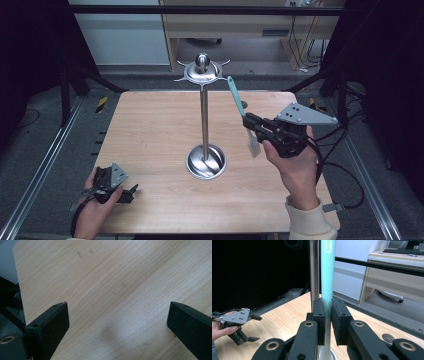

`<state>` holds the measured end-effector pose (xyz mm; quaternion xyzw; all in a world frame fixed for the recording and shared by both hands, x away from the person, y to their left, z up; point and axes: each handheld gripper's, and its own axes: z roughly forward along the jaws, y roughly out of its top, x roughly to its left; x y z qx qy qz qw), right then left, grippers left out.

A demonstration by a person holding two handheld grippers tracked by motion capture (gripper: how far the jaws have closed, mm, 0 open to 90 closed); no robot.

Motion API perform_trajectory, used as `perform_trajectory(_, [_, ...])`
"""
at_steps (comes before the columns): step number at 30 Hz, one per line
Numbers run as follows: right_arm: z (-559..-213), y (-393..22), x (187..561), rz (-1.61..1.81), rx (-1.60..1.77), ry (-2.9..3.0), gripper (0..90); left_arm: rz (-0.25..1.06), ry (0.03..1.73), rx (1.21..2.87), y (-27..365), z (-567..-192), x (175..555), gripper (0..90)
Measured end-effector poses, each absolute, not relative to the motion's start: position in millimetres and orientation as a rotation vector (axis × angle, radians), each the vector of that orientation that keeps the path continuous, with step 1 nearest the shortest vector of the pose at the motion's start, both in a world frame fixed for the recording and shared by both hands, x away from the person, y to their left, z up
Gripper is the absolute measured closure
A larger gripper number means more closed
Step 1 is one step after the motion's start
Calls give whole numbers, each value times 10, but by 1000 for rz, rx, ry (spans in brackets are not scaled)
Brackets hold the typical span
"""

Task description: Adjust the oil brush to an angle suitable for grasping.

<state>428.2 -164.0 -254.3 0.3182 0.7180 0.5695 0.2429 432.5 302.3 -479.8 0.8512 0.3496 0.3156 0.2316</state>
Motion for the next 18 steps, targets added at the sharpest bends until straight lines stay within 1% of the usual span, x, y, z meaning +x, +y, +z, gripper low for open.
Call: perform_trajectory(18, [-2583, -1590, 4342, 1552, 875, 1971, 822, 863, 962, 2345, 3022, -4803, 4326, 37])
